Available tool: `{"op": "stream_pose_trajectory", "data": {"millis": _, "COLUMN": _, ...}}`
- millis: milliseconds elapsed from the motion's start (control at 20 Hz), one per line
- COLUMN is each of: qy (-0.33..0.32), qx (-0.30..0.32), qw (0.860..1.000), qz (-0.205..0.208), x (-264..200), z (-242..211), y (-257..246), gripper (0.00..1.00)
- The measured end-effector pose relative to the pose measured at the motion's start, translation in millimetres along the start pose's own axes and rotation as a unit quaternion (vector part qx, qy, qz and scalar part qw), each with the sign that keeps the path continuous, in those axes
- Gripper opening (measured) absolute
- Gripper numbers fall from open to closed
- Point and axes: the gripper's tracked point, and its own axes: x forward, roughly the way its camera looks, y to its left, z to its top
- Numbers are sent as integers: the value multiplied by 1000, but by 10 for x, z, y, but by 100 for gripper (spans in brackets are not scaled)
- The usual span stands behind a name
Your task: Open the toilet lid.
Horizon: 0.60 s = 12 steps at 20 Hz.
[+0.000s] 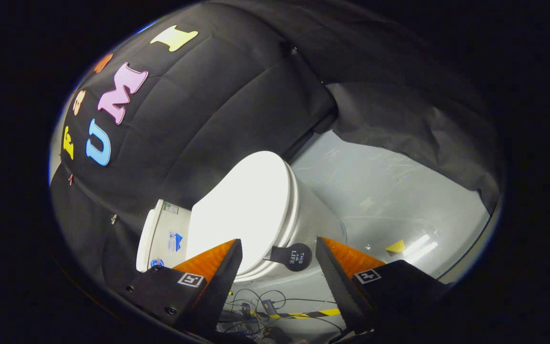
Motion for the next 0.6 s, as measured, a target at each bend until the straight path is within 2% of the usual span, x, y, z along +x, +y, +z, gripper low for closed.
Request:
{"op": "stream_pose_trajectory", "data": {"millis": 150, "qy": 23, "qx": 53, "qw": 998, "qz": 3, "x": 152, "z": -62, "y": -142, "gripper": 98}}
{"op": "stream_pose_trajectory", "data": {"millis": 400, "qy": 51, "qx": 88, "qw": 995, "qz": -3, "x": 348, "z": -167, "y": -258, "gripper": 96}}
{"op": "stream_pose_trajectory", "data": {"millis": 500, "qy": 63, "qx": 96, "qw": 993, "qz": -6, "x": 385, "z": -258, "y": -285, "gripper": 80}}
{"op": "stream_pose_trajectory", "data": {"millis": 550, "qy": 69, "qx": 95, "qw": 993, "qz": -8, "x": 405, "z": -318, "y": -300, "gripper": 78}}
{"op": "stream_pose_trajectory", "data": {"millis": 600, "qy": 75, "qx": 93, "qw": 993, "qz": -20, "x": 393, "z": -364, "y": -367, "gripper": 63}}
